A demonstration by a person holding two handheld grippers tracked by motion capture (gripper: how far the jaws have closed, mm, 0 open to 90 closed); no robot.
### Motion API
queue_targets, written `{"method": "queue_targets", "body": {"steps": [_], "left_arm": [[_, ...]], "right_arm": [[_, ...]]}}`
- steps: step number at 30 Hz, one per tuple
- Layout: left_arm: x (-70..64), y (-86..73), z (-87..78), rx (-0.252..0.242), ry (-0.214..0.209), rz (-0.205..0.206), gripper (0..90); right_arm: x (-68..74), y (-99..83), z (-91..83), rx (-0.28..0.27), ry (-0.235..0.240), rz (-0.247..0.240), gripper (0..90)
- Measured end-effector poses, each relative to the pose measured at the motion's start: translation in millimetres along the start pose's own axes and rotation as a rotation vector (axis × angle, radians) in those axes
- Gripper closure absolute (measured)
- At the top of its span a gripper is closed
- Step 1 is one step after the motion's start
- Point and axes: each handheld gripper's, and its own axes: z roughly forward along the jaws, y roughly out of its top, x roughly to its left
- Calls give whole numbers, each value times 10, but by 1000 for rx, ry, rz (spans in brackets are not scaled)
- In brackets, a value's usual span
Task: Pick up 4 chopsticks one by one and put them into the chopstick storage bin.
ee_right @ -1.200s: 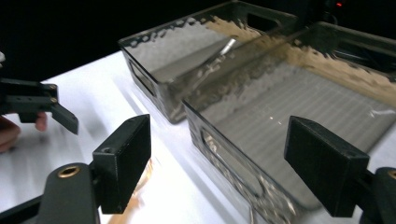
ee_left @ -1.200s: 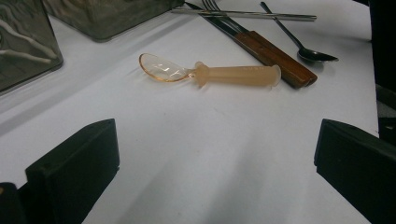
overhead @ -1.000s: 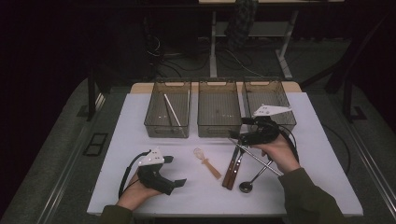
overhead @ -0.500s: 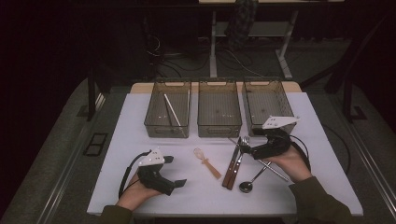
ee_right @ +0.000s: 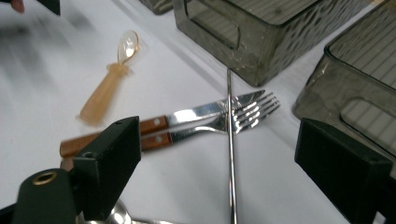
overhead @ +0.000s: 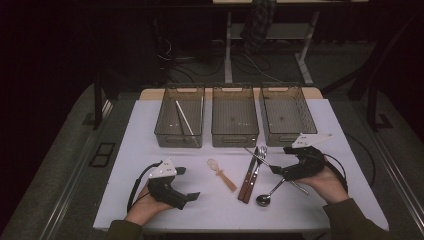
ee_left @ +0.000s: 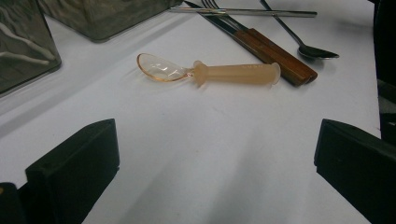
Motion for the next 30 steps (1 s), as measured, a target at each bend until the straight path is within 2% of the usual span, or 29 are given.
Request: {"method": "queue_targets", "body": {"steps": [5, 10, 12, 14, 18, 25, 30], "left_arm": [[-5, 2, -1, 2, -1, 4, 0], [-5, 3, -1, 3, -3, 4, 0], [-7, 4, -1, 3, -2, 8, 0], [-11, 5, -4, 3, -3, 8, 0], [-7, 3, -7, 2, -2, 7, 0], [-3, 2, -5, 2, -4, 3, 0], [-3, 2, -5, 2, -4, 3, 0]], "right_arm": [[-16, -83, -75, 31, -19, 6, 144], [-55, -152, -113, 97, -47, 0, 155], [-77, -171, -118, 126, -18, 5, 227], [-93, -183, -102, 163, -15, 4, 241], [-100, -204, -47, 251, 3, 2, 323], [-104, -201, 57, 372, -2, -19, 512], [-137, -181, 114, 443, 2, -2, 640]]}}
